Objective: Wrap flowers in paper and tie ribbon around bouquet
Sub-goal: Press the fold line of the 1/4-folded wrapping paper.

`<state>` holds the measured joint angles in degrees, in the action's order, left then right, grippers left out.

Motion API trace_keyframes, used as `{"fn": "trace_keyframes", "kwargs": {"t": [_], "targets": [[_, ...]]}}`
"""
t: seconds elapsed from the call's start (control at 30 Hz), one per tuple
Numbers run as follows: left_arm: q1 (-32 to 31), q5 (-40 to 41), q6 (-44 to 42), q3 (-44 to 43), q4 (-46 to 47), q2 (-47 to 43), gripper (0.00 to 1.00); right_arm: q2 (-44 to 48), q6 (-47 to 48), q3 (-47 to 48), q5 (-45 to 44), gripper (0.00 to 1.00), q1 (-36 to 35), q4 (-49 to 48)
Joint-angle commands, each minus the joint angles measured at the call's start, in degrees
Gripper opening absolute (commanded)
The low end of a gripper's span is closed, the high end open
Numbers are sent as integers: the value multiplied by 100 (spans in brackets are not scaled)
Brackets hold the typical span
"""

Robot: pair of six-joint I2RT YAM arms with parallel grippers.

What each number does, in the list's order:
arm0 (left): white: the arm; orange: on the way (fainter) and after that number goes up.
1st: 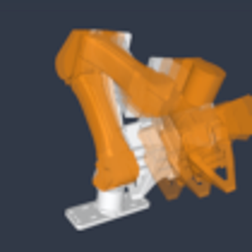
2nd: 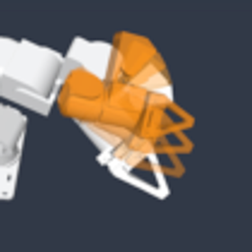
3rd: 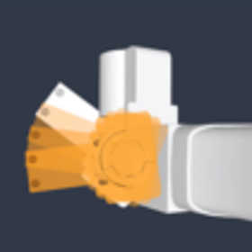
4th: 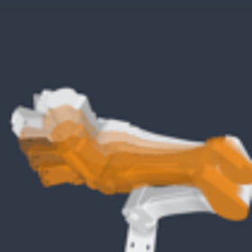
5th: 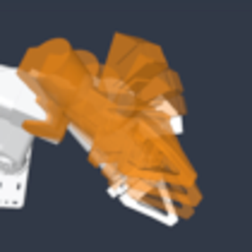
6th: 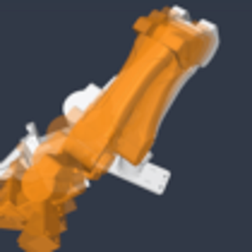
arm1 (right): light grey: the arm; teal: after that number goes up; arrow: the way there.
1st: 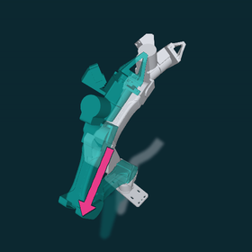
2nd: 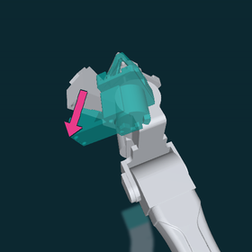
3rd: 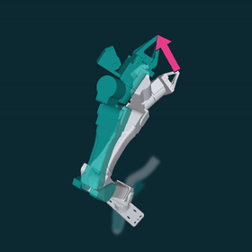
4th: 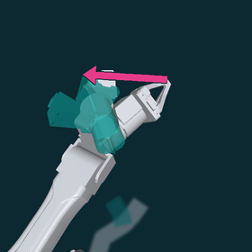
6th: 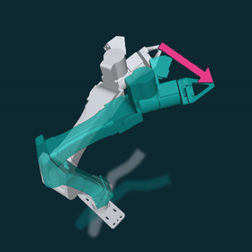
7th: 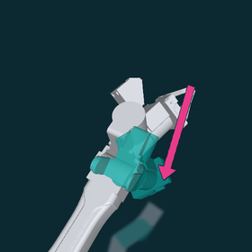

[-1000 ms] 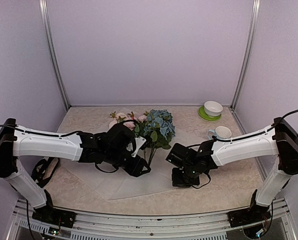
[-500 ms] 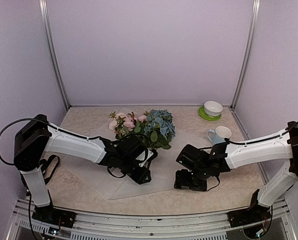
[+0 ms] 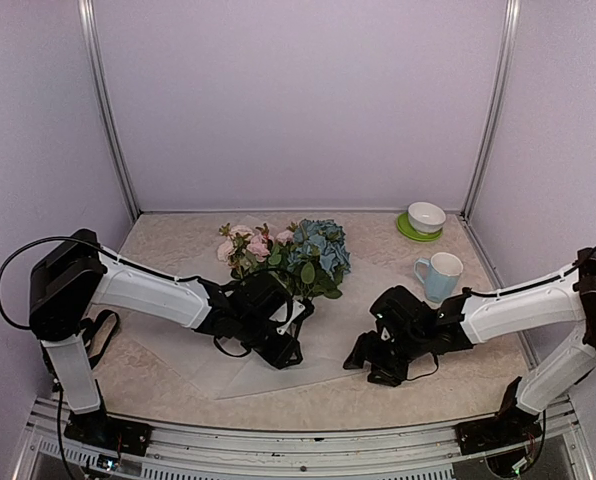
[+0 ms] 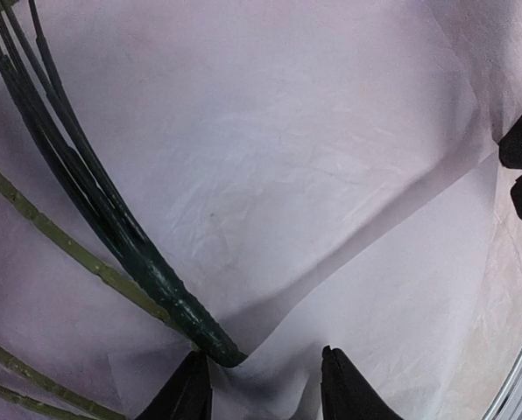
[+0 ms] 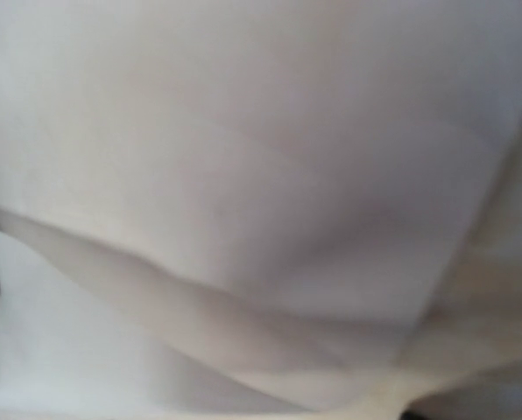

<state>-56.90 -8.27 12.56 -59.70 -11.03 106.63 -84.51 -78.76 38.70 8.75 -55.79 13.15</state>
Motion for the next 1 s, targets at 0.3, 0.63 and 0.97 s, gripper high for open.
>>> {"fn": "trace_keyframes", "kwargs": {"t": [0.3,0.63,0.97], "targets": [[135,-129,-108,246,285,148,43,-633,-772,90,363,49,28,-369],[154,-198,-169,271,295,174,43,-916,-767,300,-286,39,121,-184],[193,-159,-153,325,320,57,43,-910,-941,326,-772,7,120,95]]}}
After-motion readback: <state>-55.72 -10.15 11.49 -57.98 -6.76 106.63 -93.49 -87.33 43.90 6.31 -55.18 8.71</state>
